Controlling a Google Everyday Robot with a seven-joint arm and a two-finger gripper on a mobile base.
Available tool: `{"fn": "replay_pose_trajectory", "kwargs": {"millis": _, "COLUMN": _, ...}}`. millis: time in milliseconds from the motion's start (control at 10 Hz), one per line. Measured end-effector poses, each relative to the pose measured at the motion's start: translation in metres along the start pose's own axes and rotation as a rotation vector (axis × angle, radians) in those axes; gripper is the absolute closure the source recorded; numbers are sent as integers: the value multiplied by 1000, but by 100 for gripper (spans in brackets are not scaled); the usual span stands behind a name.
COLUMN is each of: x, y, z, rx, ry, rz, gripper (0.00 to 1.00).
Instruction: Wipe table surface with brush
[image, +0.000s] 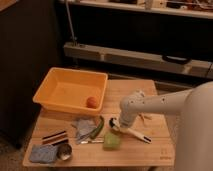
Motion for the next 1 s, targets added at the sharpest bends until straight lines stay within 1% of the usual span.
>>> {"fn": "replay_pose_trajectory", "kwargs": {"millis": 100, "x": -21, "y": 2, "z": -4, "rx": -5, "ry": -22, "rz": -31, "gripper": 100}}
{"fn": "replay_pose_trajectory", "kwargs": {"millis": 300, "x": -47, "y": 16, "z": -12, "rx": -23, "ry": -45, "rz": -89, "gripper": 100}}
{"fn": "replay_pose_trajectory", "kwargs": {"millis": 400, "x": -53, "y": 22, "z": -11, "rx": -30, "ry": -46, "rz": -108, "gripper": 100}}
{"fn": "replay_pose_trajectory", "kwargs": {"millis": 500, "x": -55, "y": 23, "z": -7, "rx": -31, "ry": -41, "rz": -112, "gripper": 100}}
{"fn": "replay_pose_trajectory", "kwargs": {"millis": 600, "x": -59, "y": 18, "z": 0, "rx": -24, "ry": -38, "rz": -103, "gripper": 100}}
{"fn": "replay_pose_trajectory", "kwargs": {"millis": 700, "x": -59, "y": 11, "z": 2, "rx": -15, "ry": -34, "rz": -91, "gripper": 100}}
{"fn": "replay_pose_trajectory", "kwargs": {"millis": 800, "x": -56, "y": -3, "z": 5, "rx": 2, "ry": -21, "rz": -76, "gripper": 100}}
{"fn": "replay_pose_trajectory", "kwargs": {"millis": 900, "x": -52, "y": -22, "z": 6, "rx": 21, "ry": -6, "rz": -56, "gripper": 100}}
{"fn": "replay_pose_trajectory", "kwargs": {"millis": 1000, "x": -50, "y": -50, "z": 6, "rx": 48, "ry": 9, "rz": -36, "gripper": 100}}
